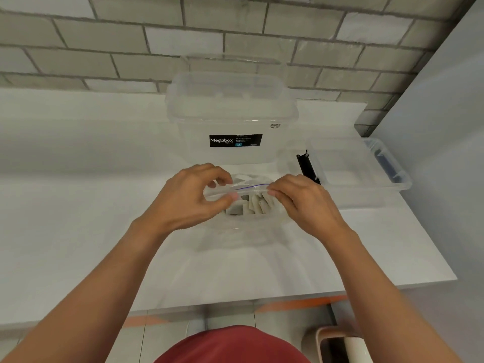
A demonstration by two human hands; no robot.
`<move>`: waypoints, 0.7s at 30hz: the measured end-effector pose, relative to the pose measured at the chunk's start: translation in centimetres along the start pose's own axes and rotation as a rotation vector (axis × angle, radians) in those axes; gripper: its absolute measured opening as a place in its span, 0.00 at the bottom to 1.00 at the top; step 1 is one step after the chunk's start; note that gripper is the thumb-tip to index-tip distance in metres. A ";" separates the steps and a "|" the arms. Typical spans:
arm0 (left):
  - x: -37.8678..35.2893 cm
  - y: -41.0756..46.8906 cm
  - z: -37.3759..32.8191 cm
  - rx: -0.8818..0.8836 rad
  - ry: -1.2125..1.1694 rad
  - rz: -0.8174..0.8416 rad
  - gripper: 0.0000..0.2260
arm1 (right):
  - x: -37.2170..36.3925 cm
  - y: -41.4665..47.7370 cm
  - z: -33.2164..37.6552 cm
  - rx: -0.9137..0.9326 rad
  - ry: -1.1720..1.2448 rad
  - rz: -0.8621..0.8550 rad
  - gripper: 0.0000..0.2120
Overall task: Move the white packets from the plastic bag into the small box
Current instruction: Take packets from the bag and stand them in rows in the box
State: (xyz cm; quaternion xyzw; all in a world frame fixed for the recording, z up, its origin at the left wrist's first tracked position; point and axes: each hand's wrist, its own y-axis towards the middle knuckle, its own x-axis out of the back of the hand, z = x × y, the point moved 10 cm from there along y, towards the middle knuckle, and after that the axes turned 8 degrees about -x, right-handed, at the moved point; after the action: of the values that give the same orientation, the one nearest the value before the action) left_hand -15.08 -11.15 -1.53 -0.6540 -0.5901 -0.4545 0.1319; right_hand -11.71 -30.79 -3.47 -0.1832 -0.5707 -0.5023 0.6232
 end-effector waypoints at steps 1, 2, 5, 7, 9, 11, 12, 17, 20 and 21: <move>-0.7 -0.1 0.2 0.007 0.095 0.069 0.14 | -0.1 0.1 -0.3 -0.056 -0.011 0.021 0.10; -1.2 -0.1 0.3 0.004 0.173 0.110 0.16 | -0.2 0.2 -0.5 -0.099 -0.031 0.047 0.11; -0.8 0.4 -1.0 -0.118 0.153 0.035 0.11 | -0.8 0.2 -0.3 -0.132 -0.106 0.091 0.12; -1.1 0.4 -1.8 -0.251 0.134 0.063 0.08 | -1.1 0.5 -0.5 -0.168 -0.135 0.098 0.13; -2.0 0.3 -1.3 -0.307 0.214 0.128 0.12 | -0.6 1.0 -0.3 -0.173 -0.183 0.042 0.12; -2.5 0.4 0.1 -0.246 0.260 0.143 0.14 | 0.9 1.2 1.3 -0.082 -0.267 -0.119 0.07; -2.5 0.6 0.5 -0.214 0.262 0.131 0.14 | 1.6 1.1 2.7 0.001 -0.284 -0.181 0.09; -2.1 1.5 0.7 -0.098 0.299 0.132 0.27 | -2.1 0.4 6.8 0.261 -0.365 0.134 0.15; -2.9 1.6 0.7 -0.096 0.386 0.204 0.35 | -2.0 2.1 2.4 -0.107 -0.420 0.233 0.08; -3.1 1.7 1.1 -0.078 0.377 0.210 0.37 | -1.3 2.5 1.4 -0.178 -0.387 0.199 0.09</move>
State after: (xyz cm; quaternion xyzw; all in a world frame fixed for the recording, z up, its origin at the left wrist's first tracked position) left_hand -12.77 -12.86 -3.88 -0.6199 -0.4657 -0.5752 0.2609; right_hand -10.17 -28.02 -3.34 -0.3856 -0.6123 -0.4424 0.5298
